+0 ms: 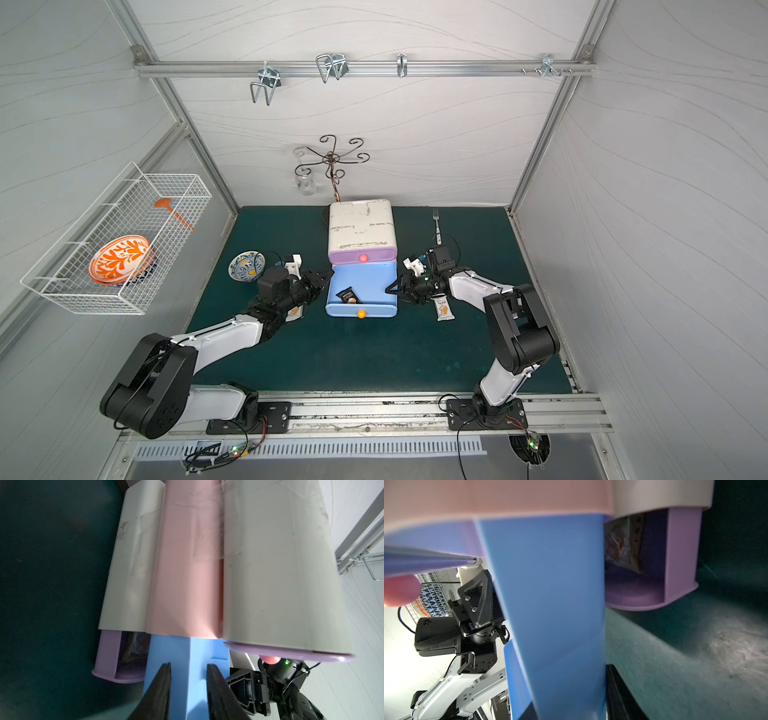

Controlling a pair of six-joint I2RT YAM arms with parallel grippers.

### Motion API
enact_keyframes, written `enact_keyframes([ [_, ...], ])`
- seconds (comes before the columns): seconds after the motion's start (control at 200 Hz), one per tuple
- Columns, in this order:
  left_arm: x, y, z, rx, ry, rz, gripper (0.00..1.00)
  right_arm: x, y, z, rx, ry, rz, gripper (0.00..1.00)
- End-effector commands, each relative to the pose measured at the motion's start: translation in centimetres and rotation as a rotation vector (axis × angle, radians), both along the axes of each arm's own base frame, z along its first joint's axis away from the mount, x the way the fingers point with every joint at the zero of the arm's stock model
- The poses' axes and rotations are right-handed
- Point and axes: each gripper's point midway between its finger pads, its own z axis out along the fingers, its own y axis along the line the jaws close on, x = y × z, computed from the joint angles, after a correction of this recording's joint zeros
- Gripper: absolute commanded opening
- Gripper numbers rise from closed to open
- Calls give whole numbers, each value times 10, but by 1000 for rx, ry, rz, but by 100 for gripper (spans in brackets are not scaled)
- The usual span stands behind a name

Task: Take the cookies out of the drawer
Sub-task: Pick up the cookie from the drawer.

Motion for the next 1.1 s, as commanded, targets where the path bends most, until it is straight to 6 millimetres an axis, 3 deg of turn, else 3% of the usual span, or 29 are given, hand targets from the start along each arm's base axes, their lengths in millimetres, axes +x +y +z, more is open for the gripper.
enact_keyframes([
  [0.0, 6, -9, 30, -1, -79, -46, 35, 15, 2, 18, 57, -30, 4, 35],
  [0.215, -4, -7, 52, 43, -126, -73, 37, 22, 3, 21, 32, -61, 23, 35],
  [0.425, -20, -11, 55, 100, -94, -139, 39, 24, 2, 27, 0, -100, 43, 36],
  [0.685, -24, -29, 59, 191, 7, -282, 57, 18, 0, 16, -45, -103, 76, 38],
  [0.91, -33, -50, 73, 287, 61, -384, 60, 18, -2, 9, -91, -127, 88, 41],
  [1.095, -47, -55, 63, 397, 148, -427, 59, 21, -2, 10, -97, -139, 88, 40],
])
